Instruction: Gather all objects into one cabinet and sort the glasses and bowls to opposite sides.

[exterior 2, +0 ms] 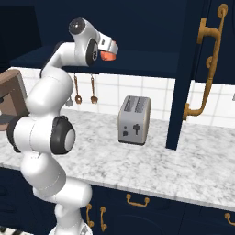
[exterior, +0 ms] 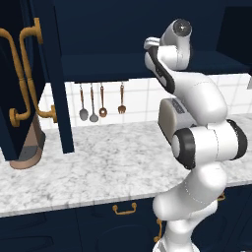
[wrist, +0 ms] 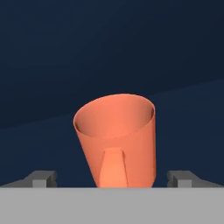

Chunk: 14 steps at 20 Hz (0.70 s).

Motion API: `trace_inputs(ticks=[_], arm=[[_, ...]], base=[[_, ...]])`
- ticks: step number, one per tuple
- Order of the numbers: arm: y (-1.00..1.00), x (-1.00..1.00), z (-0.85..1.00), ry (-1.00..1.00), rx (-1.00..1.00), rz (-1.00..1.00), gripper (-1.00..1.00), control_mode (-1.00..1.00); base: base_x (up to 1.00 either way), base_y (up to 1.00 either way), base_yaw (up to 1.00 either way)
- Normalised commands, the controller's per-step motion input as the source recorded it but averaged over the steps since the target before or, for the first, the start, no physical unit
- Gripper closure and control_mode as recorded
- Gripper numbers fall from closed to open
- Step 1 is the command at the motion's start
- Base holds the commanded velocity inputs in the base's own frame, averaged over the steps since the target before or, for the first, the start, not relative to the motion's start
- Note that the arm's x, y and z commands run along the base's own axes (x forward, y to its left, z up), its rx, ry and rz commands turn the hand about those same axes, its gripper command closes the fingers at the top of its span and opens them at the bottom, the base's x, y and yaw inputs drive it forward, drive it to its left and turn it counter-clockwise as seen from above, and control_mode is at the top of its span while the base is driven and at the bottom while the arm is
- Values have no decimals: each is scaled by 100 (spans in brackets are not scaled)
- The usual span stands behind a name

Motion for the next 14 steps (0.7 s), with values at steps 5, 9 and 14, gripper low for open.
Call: trace_inputs(ticks=[5, 9, 14], arm=[[0, 21, -6, 2, 0, 0, -100, -100], [0, 14, -3, 1, 0, 0, -100, -100], [0, 0, 0, 0, 0, 0, -100, -100]], base=[[0, 0, 0], [0, 0, 0], [0, 0, 0]])
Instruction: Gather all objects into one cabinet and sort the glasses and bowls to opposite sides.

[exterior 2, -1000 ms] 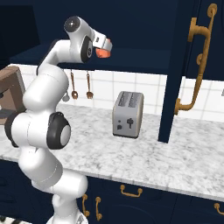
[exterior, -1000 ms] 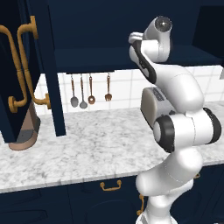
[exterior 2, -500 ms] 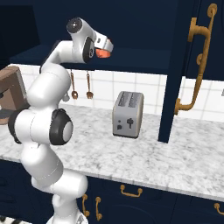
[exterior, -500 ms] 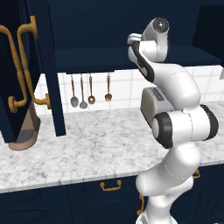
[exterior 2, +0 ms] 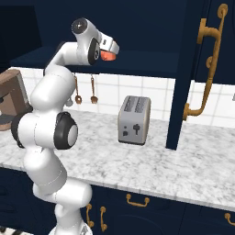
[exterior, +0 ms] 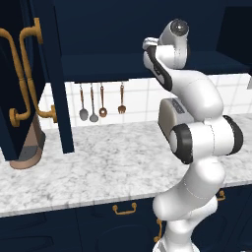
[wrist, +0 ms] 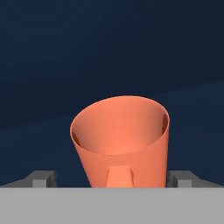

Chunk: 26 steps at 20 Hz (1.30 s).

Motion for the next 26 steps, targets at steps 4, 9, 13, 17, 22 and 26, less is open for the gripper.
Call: trace_inputs(ticks=[4, 9, 13, 17, 22, 26], arm=[[0, 0, -4, 0, 3, 0, 100, -100], [0, 0, -2, 0, 3, 0, 100, -100], [0, 0, 0, 0, 0, 0, 100, -100], [0, -9, 0, 0, 0, 0, 100, -100], [0, -51, 0, 0, 0, 0, 100, -100], [0, -26, 0, -2, 0, -1, 100, -100]], base=[[0, 0, 0], [0, 0, 0], [0, 0, 0], [0, 0, 0], [0, 0, 0], [0, 0, 0]])
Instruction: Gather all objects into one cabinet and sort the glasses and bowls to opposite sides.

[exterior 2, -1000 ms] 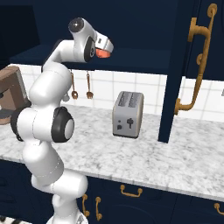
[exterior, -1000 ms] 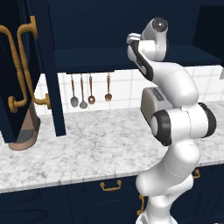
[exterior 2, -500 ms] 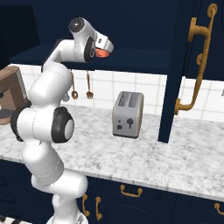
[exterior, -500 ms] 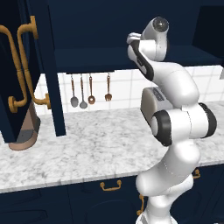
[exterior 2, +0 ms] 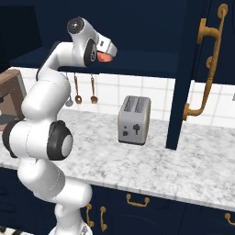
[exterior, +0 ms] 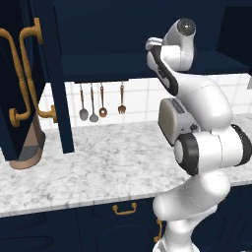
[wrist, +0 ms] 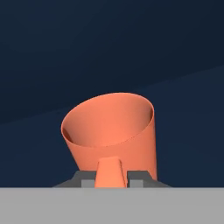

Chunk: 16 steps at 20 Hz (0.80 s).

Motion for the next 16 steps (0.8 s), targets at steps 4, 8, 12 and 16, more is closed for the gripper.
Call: trace_inputs(ticks=[4, 8, 12, 16], arm=[[0, -67, 24, -16, 0, 0, 100, -100], [0, -91, 38, -18, 0, 0, 100, -100], [0, -100, 29, -11, 1, 0, 100, -100], [6, -97, 26, -8, -2, 0, 100, -100]], base=[[0, 0, 0], [0, 0, 0], [0, 0, 0], [0, 0, 0]])
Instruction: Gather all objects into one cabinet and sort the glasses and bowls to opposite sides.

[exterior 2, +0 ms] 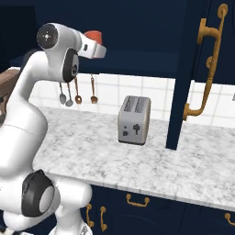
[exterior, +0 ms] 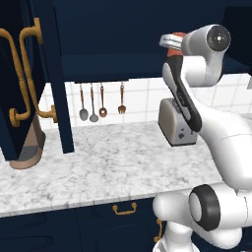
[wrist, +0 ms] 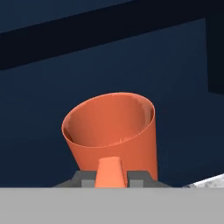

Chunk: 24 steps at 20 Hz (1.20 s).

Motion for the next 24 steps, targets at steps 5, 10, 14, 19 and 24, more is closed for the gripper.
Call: trace_inputs(ticks=[5, 10, 14, 19, 24], arm=[[11, -92, 1, 0, -1, 0, 100, -100], [13, -100, 0, 0, 4, 3, 100, -100], [13, -100, 0, 0, 8, 3, 100, -100], [12, -100, 0, 1, 7, 4, 100, -100], [8, -98, 0, 12, 8, 9, 100, -100]], base=[[0, 0, 0], [0, 0, 0], [0, 0, 0], [0, 0, 0], [0, 0, 0]])
